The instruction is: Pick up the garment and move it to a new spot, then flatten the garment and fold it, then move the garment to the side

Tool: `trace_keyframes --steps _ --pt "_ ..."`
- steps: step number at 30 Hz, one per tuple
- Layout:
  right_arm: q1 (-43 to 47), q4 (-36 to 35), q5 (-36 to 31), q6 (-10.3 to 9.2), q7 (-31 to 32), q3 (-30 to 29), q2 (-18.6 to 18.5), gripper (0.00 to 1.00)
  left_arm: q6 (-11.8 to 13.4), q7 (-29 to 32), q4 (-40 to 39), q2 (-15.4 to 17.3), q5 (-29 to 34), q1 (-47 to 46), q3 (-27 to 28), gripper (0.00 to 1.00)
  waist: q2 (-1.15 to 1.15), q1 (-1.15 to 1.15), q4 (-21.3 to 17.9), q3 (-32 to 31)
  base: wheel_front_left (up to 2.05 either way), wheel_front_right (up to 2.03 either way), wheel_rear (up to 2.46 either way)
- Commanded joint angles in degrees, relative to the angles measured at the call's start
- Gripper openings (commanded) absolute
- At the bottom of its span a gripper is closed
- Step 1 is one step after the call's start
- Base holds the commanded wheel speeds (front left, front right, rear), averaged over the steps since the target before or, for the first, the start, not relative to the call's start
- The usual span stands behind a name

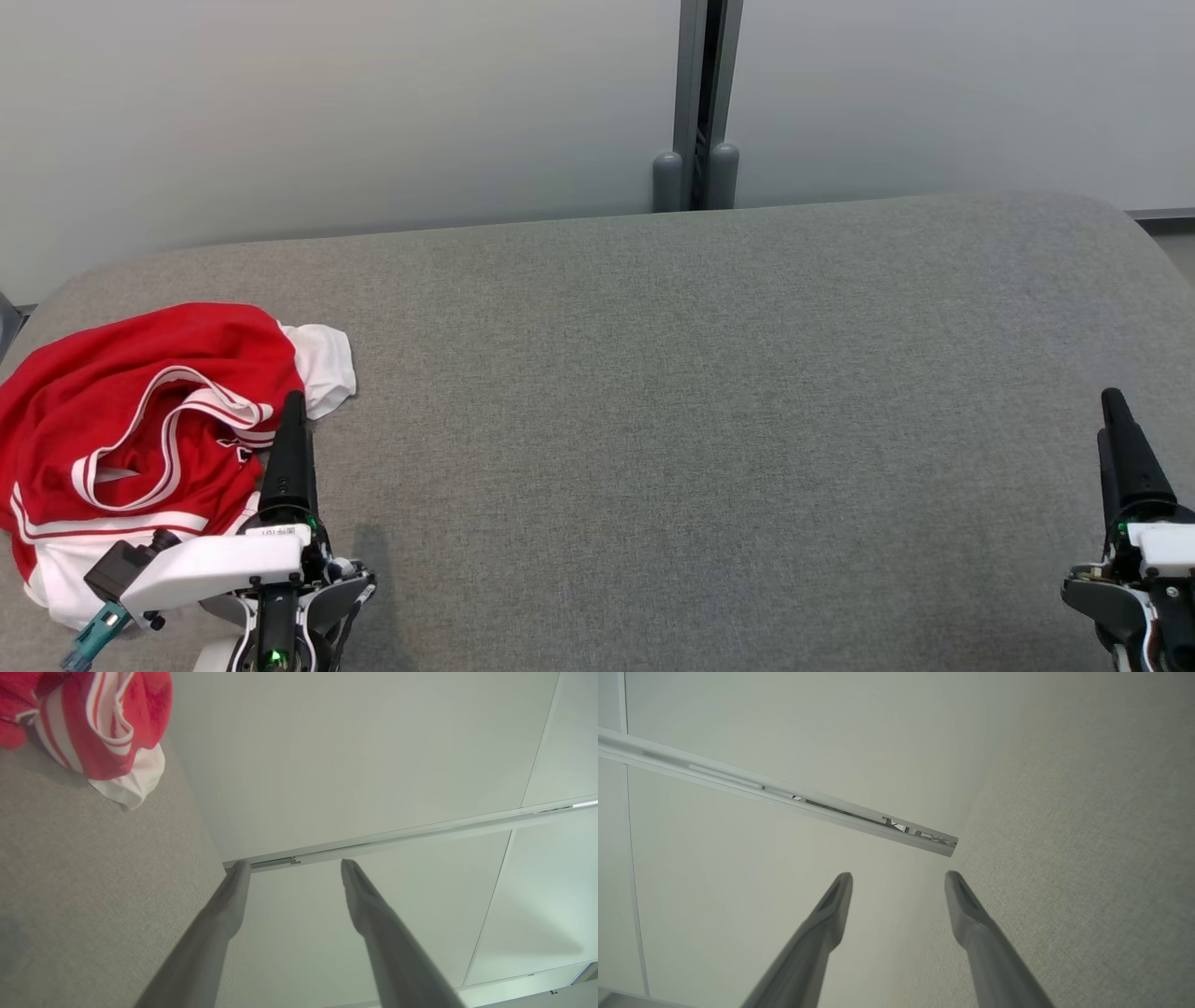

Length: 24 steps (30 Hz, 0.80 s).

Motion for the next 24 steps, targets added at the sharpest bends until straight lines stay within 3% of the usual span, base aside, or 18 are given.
trace_keyframes --steps 1,11,17,18,24 --pt "-1.9 -1.4 -1.8 0.07 -0.7 0.7 -0.8 1.00 -0.1 -0.4 -1.3 0.2 1.0 -1.0 0.7 1.00 0.00 0.00 0.0 0.0 0.00 0.00 0.00" --pt "-4.6 -5.7 -18.4 0.08 -3.9 6.2 -3.5 1.00 -0.1 -1.5 -5.1 0.3 7.1 -0.3 3.4 1.00 0.00 0.00 0.7 0.2 0.00 0.00 0.00" --pt "-5.1 -8.9 -27.7 0.08 -5.6 8.4 -3.2 1.00 -0.1 -2.1 -8.2 0.3 12.3 0.1 4.4 1.00 0.00 0.00 0.9 0.4 0.00 0.00 0.00" --pt "-5.3 -12.2 -37.7 0.09 -8.0 11.0 -2.1 1.00 -0.1 -3.0 -13.7 0.4 22.6 0.8 5.6 1.00 0.00 0.00 0.9 0.9 0.00 0.00 0.00" --pt "-5.7 -13.2 -43.7 0.09 -9.6 13.5 -2.4 1.00 0.4 -3.5 -16.2 0.4 32.1 1.7 4.6 1.00 0.00 0.00 0.8 1.3 0.00 0.00 0.00"
